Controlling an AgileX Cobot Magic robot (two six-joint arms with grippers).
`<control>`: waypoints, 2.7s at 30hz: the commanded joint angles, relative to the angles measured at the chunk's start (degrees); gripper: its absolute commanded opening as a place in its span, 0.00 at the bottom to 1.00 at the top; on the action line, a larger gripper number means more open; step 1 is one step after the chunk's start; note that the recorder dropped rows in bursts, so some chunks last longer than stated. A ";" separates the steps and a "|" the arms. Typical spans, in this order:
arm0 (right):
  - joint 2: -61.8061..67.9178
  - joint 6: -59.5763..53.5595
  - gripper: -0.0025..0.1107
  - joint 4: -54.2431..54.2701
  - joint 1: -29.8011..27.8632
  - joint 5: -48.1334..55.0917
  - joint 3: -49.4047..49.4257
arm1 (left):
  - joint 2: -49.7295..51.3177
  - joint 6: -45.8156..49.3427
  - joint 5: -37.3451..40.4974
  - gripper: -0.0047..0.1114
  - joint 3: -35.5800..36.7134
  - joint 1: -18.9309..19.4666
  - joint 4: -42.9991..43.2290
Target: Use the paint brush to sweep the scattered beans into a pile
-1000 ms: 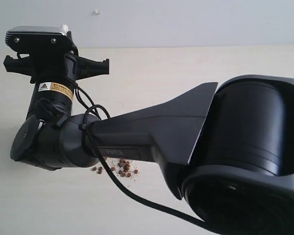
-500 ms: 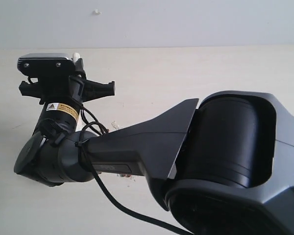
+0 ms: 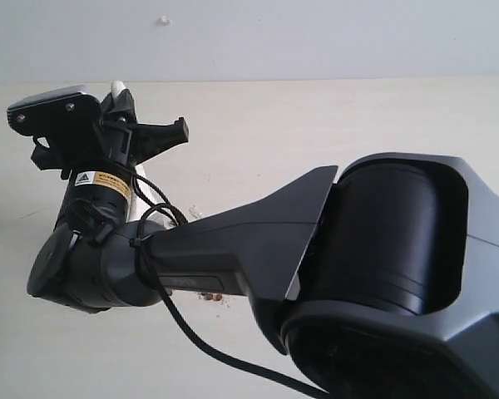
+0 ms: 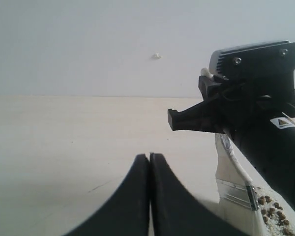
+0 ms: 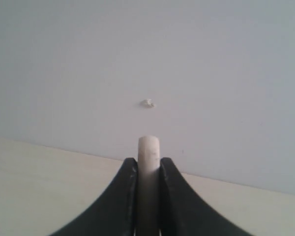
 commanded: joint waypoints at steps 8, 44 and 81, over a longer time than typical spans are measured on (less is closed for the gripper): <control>-3.27 16.12 0.02 -1.00 -0.75 -0.12 -0.13 | -0.16 0.10 -0.03 0.04 0.11 0.14 -0.33; -6.25 3.86 0.02 -1.48 -2.79 -0.12 0.30 | -0.16 0.10 -0.03 0.04 0.11 0.14 -0.33; -8.74 90.61 0.02 -135.87 -37.39 -0.12 12.92 | -0.16 0.10 -0.03 0.04 0.11 0.14 -0.33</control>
